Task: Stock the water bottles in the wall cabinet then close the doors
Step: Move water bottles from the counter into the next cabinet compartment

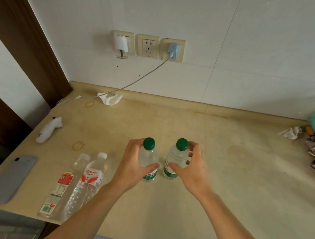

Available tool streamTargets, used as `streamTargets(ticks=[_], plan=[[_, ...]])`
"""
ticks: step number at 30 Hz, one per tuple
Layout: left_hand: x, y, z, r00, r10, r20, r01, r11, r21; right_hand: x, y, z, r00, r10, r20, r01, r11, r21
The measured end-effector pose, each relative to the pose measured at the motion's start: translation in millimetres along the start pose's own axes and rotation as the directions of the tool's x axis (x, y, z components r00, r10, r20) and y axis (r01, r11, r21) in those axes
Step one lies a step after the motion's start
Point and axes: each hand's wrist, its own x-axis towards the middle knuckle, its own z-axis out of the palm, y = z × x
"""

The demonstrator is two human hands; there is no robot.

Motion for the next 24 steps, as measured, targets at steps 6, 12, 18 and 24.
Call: streamTargets(ticks=[6, 12, 18, 24], plan=[[-8, -16, 12, 0.993, -0.114, -0.005, 0.114, 0.99, -0.078, 1, 7, 1, 0.999, -0.007, 0.032, 0.007, 1.0, 0.005], [-22, -31, 22, 0.953, -0.303, 0.023, 0.302, 0.936, -0.18, 6, 41, 6, 0.966, 0.133, 0.224, -0.163, 0.979, 0.12], [-25, -32, 35, 0.916, -0.399, 0.047, 0.392, 0.86, -0.326, 14, 69, 21, 0.934, 0.203, 0.293, -0.262, 0.948, 0.18], [-24, -26, 33, 0.921, -0.385, 0.067, 0.382, 0.851, -0.36, 10, 63, 22, 0.959, 0.172, 0.227, -0.222, 0.95, 0.221]])
